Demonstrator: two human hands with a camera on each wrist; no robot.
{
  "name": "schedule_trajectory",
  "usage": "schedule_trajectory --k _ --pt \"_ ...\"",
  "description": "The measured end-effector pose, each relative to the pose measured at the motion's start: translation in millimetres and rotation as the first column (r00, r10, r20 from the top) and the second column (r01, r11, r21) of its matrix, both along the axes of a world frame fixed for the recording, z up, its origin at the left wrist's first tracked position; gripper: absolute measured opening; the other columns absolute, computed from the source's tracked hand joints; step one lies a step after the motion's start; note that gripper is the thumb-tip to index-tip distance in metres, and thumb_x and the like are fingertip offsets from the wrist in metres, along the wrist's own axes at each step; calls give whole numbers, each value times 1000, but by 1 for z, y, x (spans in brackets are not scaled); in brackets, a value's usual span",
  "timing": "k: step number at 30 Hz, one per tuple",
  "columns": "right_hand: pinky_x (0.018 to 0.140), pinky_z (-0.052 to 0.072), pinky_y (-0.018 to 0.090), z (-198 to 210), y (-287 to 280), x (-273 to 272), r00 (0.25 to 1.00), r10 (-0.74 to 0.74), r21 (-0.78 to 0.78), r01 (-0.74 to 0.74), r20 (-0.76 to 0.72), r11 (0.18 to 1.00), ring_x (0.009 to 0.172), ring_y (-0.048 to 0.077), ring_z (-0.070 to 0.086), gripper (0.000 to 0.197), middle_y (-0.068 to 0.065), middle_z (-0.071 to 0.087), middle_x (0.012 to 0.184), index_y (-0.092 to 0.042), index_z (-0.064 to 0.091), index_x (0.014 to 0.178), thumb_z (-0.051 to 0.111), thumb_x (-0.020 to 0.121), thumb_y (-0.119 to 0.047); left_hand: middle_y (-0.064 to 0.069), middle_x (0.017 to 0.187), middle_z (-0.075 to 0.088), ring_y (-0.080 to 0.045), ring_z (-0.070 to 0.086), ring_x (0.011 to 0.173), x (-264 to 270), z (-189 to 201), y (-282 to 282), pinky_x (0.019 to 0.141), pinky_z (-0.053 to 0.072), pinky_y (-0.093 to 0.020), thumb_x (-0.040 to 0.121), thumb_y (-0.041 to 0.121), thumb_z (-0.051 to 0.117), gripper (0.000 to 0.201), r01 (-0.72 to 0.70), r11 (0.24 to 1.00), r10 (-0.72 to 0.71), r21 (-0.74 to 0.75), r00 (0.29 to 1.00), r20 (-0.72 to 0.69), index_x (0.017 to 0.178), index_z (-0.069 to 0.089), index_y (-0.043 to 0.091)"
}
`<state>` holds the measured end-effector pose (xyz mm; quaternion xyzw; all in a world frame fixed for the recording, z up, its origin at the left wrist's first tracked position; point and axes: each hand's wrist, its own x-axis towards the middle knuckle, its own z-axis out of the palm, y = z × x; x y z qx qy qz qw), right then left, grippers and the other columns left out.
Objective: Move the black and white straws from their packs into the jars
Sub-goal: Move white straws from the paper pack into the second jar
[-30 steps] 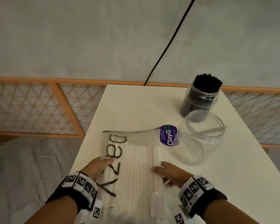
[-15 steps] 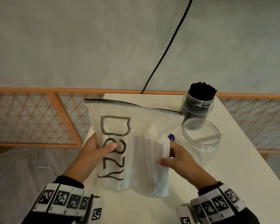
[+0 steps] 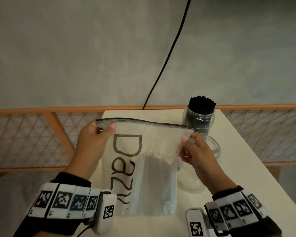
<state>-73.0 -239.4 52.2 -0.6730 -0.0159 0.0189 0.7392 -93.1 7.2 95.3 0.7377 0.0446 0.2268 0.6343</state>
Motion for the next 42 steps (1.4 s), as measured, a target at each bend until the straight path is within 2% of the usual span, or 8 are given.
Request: schedule_trajectory --k 4,8,16,21,27,32,37,42 --pt "61 39 25 23 -11 5 999 18 -7 -18 33 1000 61 13 47 20 0 51 63 -14 48 73 47 89 -2 -3 98 70 -25 64 97 0 13 -11 92 49 -48 88 17 60 11 -28 1000 28 6 999 -17 86 65 27" --pt "66 41 26 33 -23 9 999 9 -81 -5 51 997 75 16 49 19 0 51 72 -15 50 71 51 86 -4 5 90 70 -15 65 91 -1 26 -30 91 50 -43 88 12 58 17 -8 1000 8 -21 1000 -4 84 64 27" --pt "93 44 41 32 -59 19 975 -220 -128 216 -20 968 108 24 53 43 4 52 118 -21 42 125 56 86 -8 12 67 69 1 63 69 -7 71 -80 68 49 -11 88 1 55 22 134 986 -149 103 977 155 76 62 19" --pt "68 50 30 48 -79 17 981 -186 -55 189 52 980 82 23 57 19 12 62 95 -10 55 103 49 89 1 9 72 67 0 63 70 -10 82 -87 67 50 -13 87 4 56 21 88 990 -108 113 975 196 79 61 22" --pt "54 47 15 55 -84 1 985 -18 -205 54 172 977 58 2 57 23 -8 67 68 -21 58 87 49 90 0 2 90 62 -27 62 97 2 49 -57 89 52 -45 78 2 64 29 -272 959 276 -77 960 44 80 56 29" --pt "54 45 18 45 -75 -5 985 16 -322 41 173 946 56 7 57 9 -5 66 70 -10 52 86 50 91 -3 0 126 44 -26 45 119 2 27 -83 102 40 -47 77 13 65 28 -429 849 451 307 893 0 100 55 25" --pt "57 48 20 50 -74 -10 980 5 -298 55 199 953 53 4 57 15 2 63 64 -7 52 74 57 87 -1 -4 157 -2 -26 -11 144 -14 26 -153 113 -5 -46 76 28 70 50 -213 732 203 648 975 91 122 52 28" --pt "69 49 34 57 -72 -18 951 19 -379 104 308 920 69 23 59 20 10 63 69 -18 58 66 67 81 -9 14 142 39 -1 15 139 -12 26 -179 114 -14 -43 88 39 57 31 187 727 -229 661 973 -24 118 60 32"
